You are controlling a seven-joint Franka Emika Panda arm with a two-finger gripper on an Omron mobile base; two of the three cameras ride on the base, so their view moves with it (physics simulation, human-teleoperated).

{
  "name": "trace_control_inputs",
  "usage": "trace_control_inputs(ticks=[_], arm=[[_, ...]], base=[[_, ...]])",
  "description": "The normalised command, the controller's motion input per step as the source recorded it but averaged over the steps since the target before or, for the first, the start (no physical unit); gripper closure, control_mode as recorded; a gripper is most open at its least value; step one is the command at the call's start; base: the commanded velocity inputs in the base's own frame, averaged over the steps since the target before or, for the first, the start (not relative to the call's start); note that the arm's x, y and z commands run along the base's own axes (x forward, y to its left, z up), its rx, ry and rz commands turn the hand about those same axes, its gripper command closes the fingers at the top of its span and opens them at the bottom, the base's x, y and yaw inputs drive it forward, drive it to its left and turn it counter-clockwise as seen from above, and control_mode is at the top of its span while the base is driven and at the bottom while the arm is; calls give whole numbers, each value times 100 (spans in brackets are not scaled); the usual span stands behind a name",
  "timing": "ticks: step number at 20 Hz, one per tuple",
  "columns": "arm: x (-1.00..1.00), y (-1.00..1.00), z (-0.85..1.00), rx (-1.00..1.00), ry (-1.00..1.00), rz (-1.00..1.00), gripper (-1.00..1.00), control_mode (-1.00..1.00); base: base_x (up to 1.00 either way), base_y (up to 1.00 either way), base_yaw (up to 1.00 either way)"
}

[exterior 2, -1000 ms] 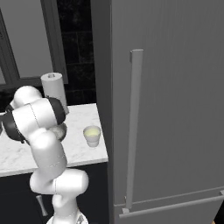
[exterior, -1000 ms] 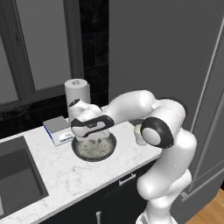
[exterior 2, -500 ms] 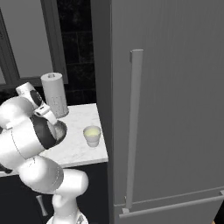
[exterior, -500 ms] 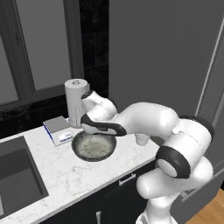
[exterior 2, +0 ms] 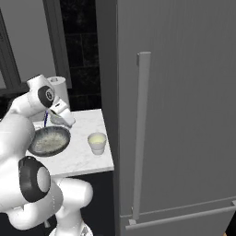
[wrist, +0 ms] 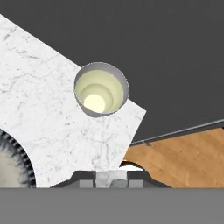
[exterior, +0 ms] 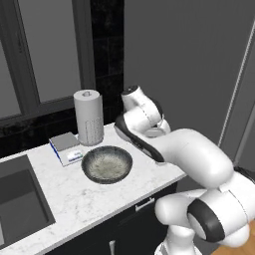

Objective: Grab a lemon wedge from the fridge and one ice cube from the ice bowl, and put them in the glass of lemonade.

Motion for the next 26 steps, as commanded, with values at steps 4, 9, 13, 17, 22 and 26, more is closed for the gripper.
trace_control_inputs(ticks=[4, 9, 13, 17, 22, 26], arm=[[-5, -74, 31, 0, 0, -5, 100, -100], [6, -39, -26, -6, 6, -2, 100, -100], [23, -3, -59, -13, 9, 0, 100, -100], [30, 0, -53, -14, 10, -2, 100, -100], [44, -12, -16, -8, 8, -4, 100, -100], [52, -20, -1, -3, 5, -6, 100, -100]], base=[[0, 0, 0], [0, 0, 0], [0, 0, 0], [0, 0, 0], [0, 0, 0], [0, 0, 0]])
